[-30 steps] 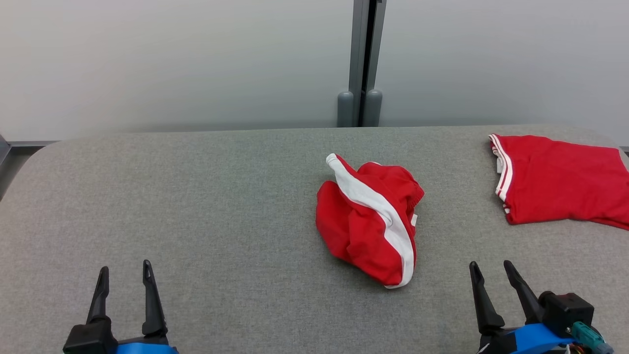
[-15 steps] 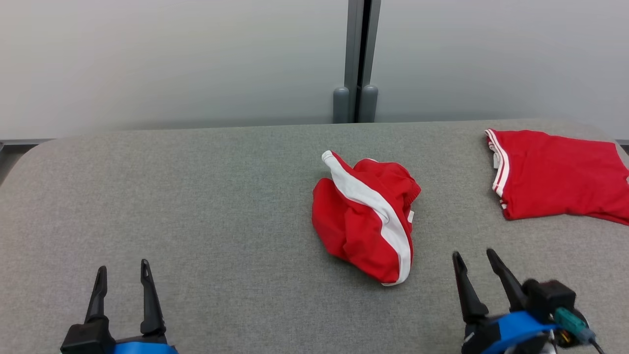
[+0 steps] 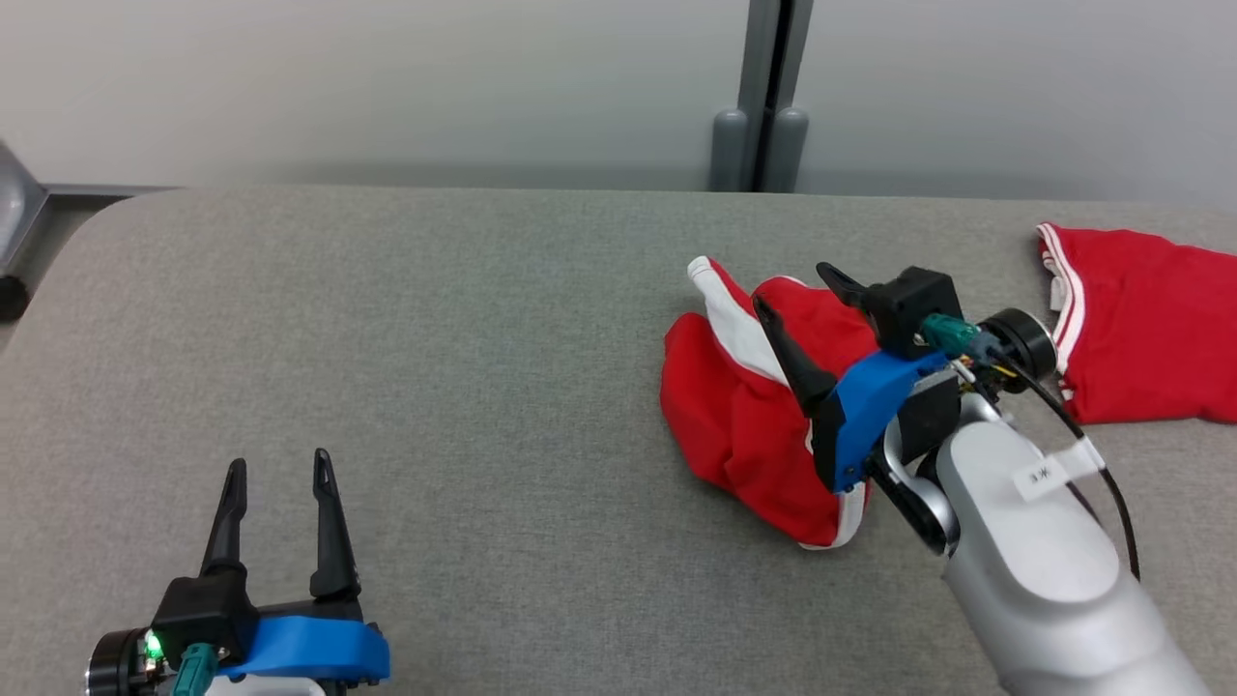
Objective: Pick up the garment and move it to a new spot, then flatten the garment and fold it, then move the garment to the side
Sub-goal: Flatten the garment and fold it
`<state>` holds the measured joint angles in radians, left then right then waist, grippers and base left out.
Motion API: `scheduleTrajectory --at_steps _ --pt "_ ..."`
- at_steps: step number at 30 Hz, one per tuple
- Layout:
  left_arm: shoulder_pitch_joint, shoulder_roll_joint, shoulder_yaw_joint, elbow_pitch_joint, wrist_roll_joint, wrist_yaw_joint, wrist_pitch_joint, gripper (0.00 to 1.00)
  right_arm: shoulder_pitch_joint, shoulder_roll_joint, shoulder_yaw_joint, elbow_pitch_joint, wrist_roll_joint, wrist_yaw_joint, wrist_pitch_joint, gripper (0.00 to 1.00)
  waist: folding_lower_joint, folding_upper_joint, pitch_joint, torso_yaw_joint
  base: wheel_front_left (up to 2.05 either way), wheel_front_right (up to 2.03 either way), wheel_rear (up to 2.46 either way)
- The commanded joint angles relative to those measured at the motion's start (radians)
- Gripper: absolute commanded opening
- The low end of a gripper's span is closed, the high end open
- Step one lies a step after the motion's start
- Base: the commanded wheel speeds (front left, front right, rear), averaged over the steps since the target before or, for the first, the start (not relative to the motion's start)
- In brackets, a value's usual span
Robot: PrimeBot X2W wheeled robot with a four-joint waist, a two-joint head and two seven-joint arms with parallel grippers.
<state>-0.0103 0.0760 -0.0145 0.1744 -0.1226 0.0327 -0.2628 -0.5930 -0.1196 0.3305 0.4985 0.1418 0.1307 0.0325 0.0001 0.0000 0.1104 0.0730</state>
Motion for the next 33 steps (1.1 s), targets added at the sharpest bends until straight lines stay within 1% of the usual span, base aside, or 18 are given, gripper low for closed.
scheduleTrajectory --at_steps 1,6,9,11,12,13,19,24,28,31,33 --pt "-0.02 -0.003 -0.003 0.003 0.003 -0.006 -0.002 1.0 -0.028 -0.011 0.007 0.038 -0.002 0.0 0.015 1.0 -0.0001 0.0 0.022 0.025 0.0 0.0 0.0" --pt "-0.045 -0.012 -0.016 0.007 0.001 -0.006 -0.002 1.0 -0.138 -0.015 0.057 0.232 0.001 0.0 0.056 1.0 -0.0001 0.0 0.059 0.061 0.0 0.0 0.0" --pt "-0.056 -0.017 -0.021 0.011 -0.001 -0.004 -0.002 1.0 -0.181 -0.011 0.081 0.334 0.006 0.0 0.063 1.0 -0.0001 0.0 0.077 0.076 0.0 0.0 0.0" --pt "-0.065 -0.019 -0.024 0.013 -0.002 -0.004 -0.002 1.0 -0.203 -0.003 0.098 0.384 0.02 0.0 0.05 1.0 -0.0001 0.0 0.085 0.082 0.0 0.0 0.0" --pt "-0.07 -0.02 -0.024 0.016 -0.003 -0.004 -0.002 1.0 -0.209 0.001 0.109 0.406 0.026 0.0 0.043 0.31 -0.0001 0.0 0.087 0.083 0.0 0.0 0.0" --pt "-0.073 -0.021 -0.022 0.018 -0.004 -0.004 -0.002 1.0 -0.215 0.004 0.118 0.423 0.032 0.0 0.031 0.0 -0.0001 0.0 0.087 0.083 0.0 0.0 0.0" --pt "-0.077 -0.024 -0.011 0.028 -0.004 -0.005 -0.002 1.0 -0.243 0.029 0.189 0.462 0.072 0.0 -0.101 0.0 -0.0001 0.0 0.061 0.072 0.0 0.0 0.0" --pt "-0.065 -0.025 -0.009 0.031 0.0 -0.01 -0.002 1.0 -0.251 0.058 0.283 0.427 0.121 0.0 -0.202 0.0 -0.0001 0.0 0.026 0.07 0.0 0.0 0.0" --pt "-0.053 -0.025 -0.006 0.028 0.004 -0.015 -0.002 1.0 -0.209 0.069 0.407 0.348 0.193 0.0 -0.237 0.0 -0.0001 0.0 0.009 0.08 0.0 0.0 0.0" --pt "-0.04 -0.025 -0.006 0.025 0.003 -0.016 -0.002 1.0 -0.162 0.069 0.536 0.241 0.269 0.0 -0.231 0.0 -0.0001 0.0 0.005 0.092 0.0 0.0 0.0" --pt "-0.035 -0.026 -0.004 0.025 0.001 -0.014 -0.002 1.0 -0.136 0.066 0.622 0.184 0.293 0.0 -0.223 0.0 -0.0001 0.0 0.005 0.096 0.0 0.0 0.0"
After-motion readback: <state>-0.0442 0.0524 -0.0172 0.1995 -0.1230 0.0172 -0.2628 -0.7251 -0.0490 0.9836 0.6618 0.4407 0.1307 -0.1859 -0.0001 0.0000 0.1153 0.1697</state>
